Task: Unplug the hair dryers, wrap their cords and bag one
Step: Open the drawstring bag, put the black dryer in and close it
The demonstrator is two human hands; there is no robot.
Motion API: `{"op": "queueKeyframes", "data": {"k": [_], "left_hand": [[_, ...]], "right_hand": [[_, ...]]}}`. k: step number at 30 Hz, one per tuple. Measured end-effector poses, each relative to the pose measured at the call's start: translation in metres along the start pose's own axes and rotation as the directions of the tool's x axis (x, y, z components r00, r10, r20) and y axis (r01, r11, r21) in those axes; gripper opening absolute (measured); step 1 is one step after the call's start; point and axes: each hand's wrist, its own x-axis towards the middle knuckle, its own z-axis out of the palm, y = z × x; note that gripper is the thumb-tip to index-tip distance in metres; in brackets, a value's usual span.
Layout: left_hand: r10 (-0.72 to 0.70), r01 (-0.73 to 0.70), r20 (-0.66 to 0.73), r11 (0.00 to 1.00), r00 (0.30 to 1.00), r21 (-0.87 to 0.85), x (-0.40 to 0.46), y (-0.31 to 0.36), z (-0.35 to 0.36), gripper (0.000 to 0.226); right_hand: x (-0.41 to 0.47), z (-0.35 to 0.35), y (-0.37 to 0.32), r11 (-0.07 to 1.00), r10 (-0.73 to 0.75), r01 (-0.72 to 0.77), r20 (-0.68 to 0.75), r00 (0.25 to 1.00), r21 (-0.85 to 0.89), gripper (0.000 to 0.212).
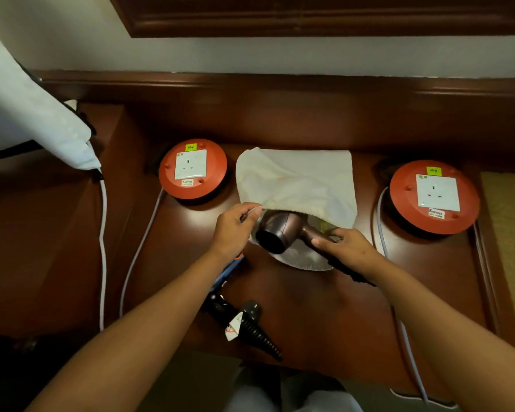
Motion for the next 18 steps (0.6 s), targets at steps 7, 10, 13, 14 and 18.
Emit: {"op": "queueKeyframes", "data": {"k": [7,10,13,14,18], "left_hand": [[0.056,-0.055,-0.001,0.974,0.998,0.219,0.007,-0.014,-0.009,0.015],[0.012,-0.027,0.044,0.932,0.999,0.362,0.006,-0.025,-0.014,0.016],[-0.076,0.0,0.156,0.898,0.985,0.441,0.0,-0.036,-0.019,0.017],[-0.087,-0.017,0.2,0.885,0.976,0.465,-0.002,-0.039,-0.02,0.019],[0.074,-0.203,0.218,0.724,0.973,0.66,-0.015,-0.038,-0.019,0.031]], "right_hand": [[0.023,0.027,-0.011,0.998,0.056,-0.059,-0.216,0.975,-0.007,0.031],[0.034,0.04,-0.003,0.995,0.097,-0.099,-0.268,0.958,0.008,0.029],[0.039,0.051,0.004,0.992,0.119,-0.1,-0.309,0.944,0.074,0.03],[0.04,0.054,0.005,0.992,0.118,-0.097,-0.319,0.94,0.081,0.029],[0.042,0.056,0.006,0.989,0.13,-0.1,-0.32,0.939,0.106,0.017]]}}
